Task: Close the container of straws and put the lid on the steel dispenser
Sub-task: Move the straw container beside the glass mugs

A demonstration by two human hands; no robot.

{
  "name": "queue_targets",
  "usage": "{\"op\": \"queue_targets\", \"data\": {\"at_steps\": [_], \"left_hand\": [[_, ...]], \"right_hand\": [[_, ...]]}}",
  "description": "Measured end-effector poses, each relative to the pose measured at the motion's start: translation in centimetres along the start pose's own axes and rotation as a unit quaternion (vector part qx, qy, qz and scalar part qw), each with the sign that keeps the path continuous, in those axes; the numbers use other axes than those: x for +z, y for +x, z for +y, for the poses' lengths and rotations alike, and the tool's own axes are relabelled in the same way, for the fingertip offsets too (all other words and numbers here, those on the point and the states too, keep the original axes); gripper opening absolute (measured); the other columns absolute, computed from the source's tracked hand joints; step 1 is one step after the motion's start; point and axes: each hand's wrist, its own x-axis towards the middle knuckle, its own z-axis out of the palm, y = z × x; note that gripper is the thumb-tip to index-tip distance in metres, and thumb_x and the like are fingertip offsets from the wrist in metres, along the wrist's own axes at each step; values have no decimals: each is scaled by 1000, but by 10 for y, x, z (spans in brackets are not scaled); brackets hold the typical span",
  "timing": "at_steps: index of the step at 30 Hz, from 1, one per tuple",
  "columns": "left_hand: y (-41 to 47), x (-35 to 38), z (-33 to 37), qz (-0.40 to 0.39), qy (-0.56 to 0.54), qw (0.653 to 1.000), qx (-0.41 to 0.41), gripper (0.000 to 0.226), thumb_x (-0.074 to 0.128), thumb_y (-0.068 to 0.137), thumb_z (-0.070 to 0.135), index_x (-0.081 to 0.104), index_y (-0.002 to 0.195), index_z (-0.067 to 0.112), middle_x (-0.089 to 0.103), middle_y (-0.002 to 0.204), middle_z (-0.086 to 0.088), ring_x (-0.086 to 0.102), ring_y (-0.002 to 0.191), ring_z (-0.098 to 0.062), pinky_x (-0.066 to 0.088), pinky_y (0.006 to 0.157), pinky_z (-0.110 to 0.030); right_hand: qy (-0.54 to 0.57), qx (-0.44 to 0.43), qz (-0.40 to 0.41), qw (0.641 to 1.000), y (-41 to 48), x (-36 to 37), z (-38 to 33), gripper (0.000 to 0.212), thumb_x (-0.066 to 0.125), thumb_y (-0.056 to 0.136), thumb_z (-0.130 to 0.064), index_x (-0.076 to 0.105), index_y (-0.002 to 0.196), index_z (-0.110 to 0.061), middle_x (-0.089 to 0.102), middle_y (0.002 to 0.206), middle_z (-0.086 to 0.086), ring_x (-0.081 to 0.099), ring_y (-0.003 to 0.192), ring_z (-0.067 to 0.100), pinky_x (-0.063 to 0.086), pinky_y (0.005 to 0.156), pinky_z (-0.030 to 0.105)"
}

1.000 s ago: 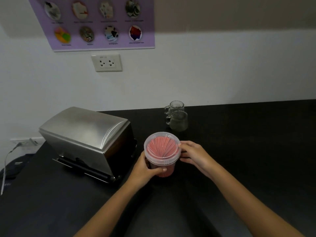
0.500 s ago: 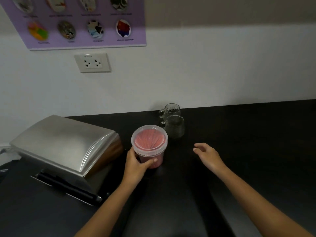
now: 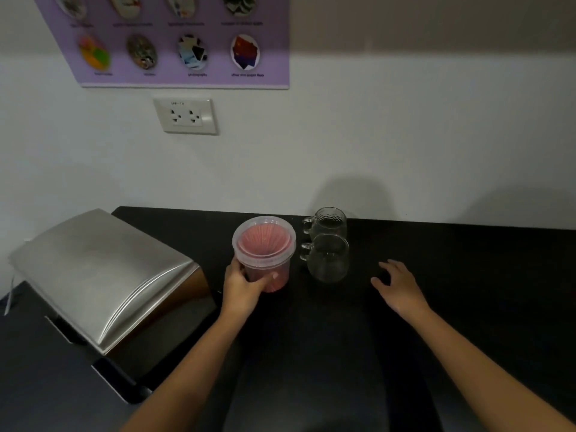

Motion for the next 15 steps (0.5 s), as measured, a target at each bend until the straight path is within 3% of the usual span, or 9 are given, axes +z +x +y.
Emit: {"op": "queue_targets", "data": {"at_steps": [3, 8, 15], "left_hand": [[21, 5, 5, 1, 15, 1000, -15, 80, 78, 67, 15, 36, 135, 17, 42, 140, -10, 42, 128, -28, 38, 105, -51], [48, 14, 9, 18, -5, 999, -30, 80, 76, 69, 14, 33, 137, 17, 45, 140, -8, 44, 128, -27, 39, 103, -43], [60, 23, 6, 18, -30, 999, -3, 73, 73, 74, 16, 33, 135, 12, 47, 138, -10, 47, 114, -15, 40, 91, -28]], "right_hand": [[-34, -12, -14, 999, 15, -1, 3, 58, 55, 86, -33, 32, 138, -21, 20, 154, 2, 16, 141, 23, 21, 112, 44], [-80, -27, -49, 995, 27, -1, 15, 61, 49, 88, -41, 28, 140, -19, 16, 155, 4, 8, 142, 25, 11, 114, 45], [-90, -27, -43, 995, 34, 0, 17, 63, 52, 85, -44, 31, 139, -19, 21, 153, 5, 14, 141, 26, 17, 113, 44]]}}
